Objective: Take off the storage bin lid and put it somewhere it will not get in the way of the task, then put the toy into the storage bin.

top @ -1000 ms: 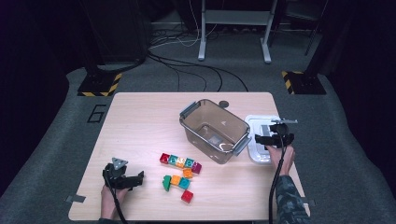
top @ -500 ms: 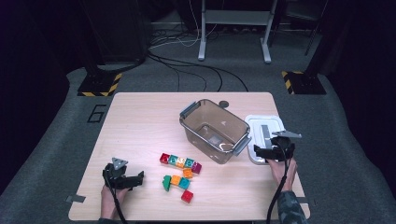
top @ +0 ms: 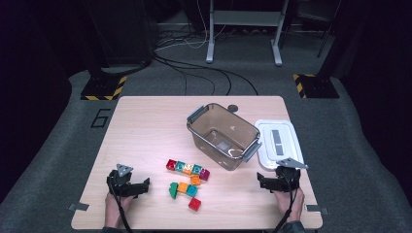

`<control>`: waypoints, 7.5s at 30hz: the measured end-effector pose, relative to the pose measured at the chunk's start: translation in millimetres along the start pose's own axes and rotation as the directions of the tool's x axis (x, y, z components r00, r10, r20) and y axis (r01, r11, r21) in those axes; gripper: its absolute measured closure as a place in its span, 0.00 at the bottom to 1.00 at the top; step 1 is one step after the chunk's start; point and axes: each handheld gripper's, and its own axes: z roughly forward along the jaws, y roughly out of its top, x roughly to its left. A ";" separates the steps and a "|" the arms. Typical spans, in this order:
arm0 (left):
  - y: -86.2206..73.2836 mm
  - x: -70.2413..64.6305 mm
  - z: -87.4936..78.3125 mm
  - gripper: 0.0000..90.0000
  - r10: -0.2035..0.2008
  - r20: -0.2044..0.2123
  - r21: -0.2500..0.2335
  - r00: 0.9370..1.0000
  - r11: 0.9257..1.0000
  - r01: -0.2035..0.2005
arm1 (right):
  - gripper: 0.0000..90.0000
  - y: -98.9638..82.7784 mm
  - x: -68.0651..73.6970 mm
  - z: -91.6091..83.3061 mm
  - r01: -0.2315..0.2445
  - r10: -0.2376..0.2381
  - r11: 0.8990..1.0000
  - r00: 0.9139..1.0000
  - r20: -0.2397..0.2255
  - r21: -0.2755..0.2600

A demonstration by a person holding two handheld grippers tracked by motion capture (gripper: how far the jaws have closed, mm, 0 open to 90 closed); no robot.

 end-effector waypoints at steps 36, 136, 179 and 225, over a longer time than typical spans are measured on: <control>0.2 -7.1 -5.1 0.00 0.018 0.014 -0.008 1.000 1.000 -0.018 | 0.00 -42.6 23.3 6.1 0.076 -0.079 0.995 0.996 0.034 0.069; 22.8 -80.2 -51.9 0.74 0.181 0.295 -0.182 0.938 0.975 -0.131 | 0.00 -42.1 23.0 6.7 0.077 -0.079 0.995 0.996 0.036 0.066; 109.1 -105.4 -70.1 0.74 0.319 0.330 -0.298 0.889 0.928 -0.222 | 0.00 -42.2 23.0 6.6 0.076 -0.078 0.995 0.996 0.036 0.066; 202.1 -122.1 -49.0 0.74 0.397 0.343 -0.333 0.851 0.899 -0.285 | 0.00 -42.3 23.0 6.5 0.071 -0.074 0.995 0.996 0.041 0.065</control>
